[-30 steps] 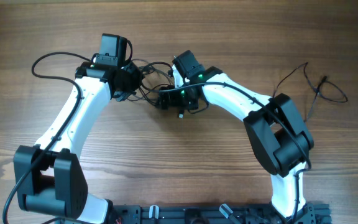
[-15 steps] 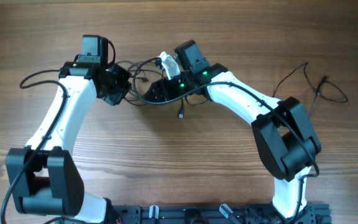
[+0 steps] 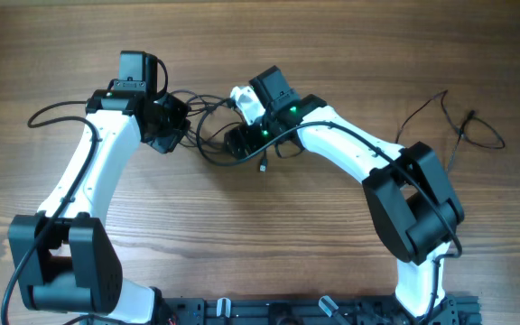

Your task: Untangle cables

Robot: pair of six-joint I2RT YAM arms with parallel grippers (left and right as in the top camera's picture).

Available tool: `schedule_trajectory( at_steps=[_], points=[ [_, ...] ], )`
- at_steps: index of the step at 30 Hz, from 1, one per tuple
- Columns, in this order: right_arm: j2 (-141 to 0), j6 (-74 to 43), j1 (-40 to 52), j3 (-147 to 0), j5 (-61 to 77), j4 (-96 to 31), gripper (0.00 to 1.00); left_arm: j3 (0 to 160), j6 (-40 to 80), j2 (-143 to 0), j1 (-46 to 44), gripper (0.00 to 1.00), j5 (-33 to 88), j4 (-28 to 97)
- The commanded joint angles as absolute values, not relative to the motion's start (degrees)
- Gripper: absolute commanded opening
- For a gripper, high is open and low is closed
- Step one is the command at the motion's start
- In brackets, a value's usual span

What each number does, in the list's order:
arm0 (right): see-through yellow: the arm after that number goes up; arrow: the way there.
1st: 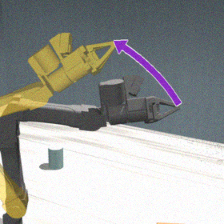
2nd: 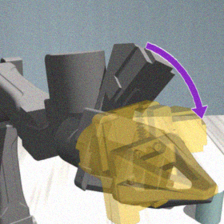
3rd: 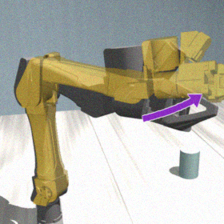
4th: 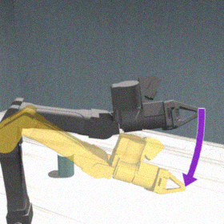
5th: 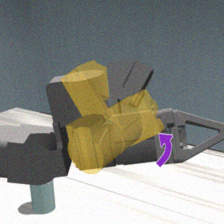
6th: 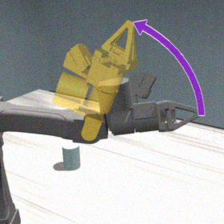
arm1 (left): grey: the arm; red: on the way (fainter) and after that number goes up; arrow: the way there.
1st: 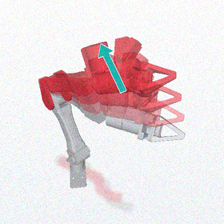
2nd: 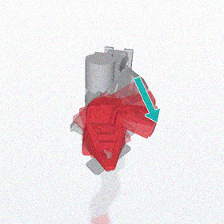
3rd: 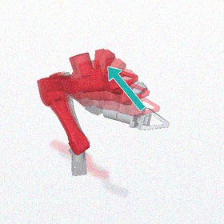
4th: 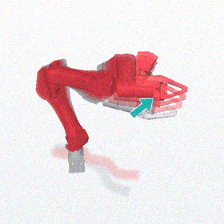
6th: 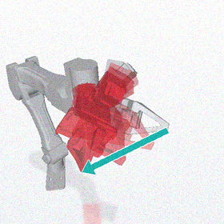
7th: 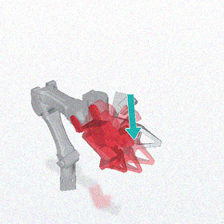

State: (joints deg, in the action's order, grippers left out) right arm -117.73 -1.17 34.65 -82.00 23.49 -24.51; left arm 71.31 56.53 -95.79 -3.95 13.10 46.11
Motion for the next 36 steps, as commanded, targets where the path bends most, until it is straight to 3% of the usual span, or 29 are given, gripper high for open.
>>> schedule_trajectory(
  at_steps=[1, 4, 6, 14, 20, 24, 30, 36],
  points=[
    [-116.03, -0.19, 34.54, -82.87, 26.28, -19.66, 0.87, 71.90, 57.01, -96.47, -3.57, 0.04, 11.92, 46.15],
    [-116.03, -0.16, 34.94, -82.87, 35.29, -16.62, 0.85, 71.90, 57.01, -96.47, -3.57, 0.04, 11.94, 46.15],
    [-116.05, 0.05, 36.07, -82.67, 35.22, -16.91, 0.82, 71.90, 56.99, -96.47, -3.57, 0.04, 11.94, 46.15],
    [-116.05, 2.31, 36.95, -82.39, 29.78, -17.76, 0.86, 71.90, 56.99, -96.47, -3.57, 0.04, 11.90, 46.15],
    [-116.05, 1.48, 36.88, -82.39, 7.16, -26.63, 0.89, 71.90, 56.14, -96.47, -3.57, 0.04, 11.94, 46.17],
    [-116.05, 1.30, 36.88, -82.39, 6.04, -23.75, 0.92, 71.90, 56.14, -96.47, -3.57, 0.04, 11.94, 46.17],
    [-116.05, 1.54, 36.91, -82.39, 26.70, -17.91, 0.91, 71.90, 56.14, -96.47, -3.57, 0.04, 11.94, 46.17],
    [-116.05, 1.48, 36.95, -82.37, 33.12, -16.71, 0.78, 71.90, 56.16, -96.47, -3.57, 0.04, 15.14, 46.57]
  ],
)
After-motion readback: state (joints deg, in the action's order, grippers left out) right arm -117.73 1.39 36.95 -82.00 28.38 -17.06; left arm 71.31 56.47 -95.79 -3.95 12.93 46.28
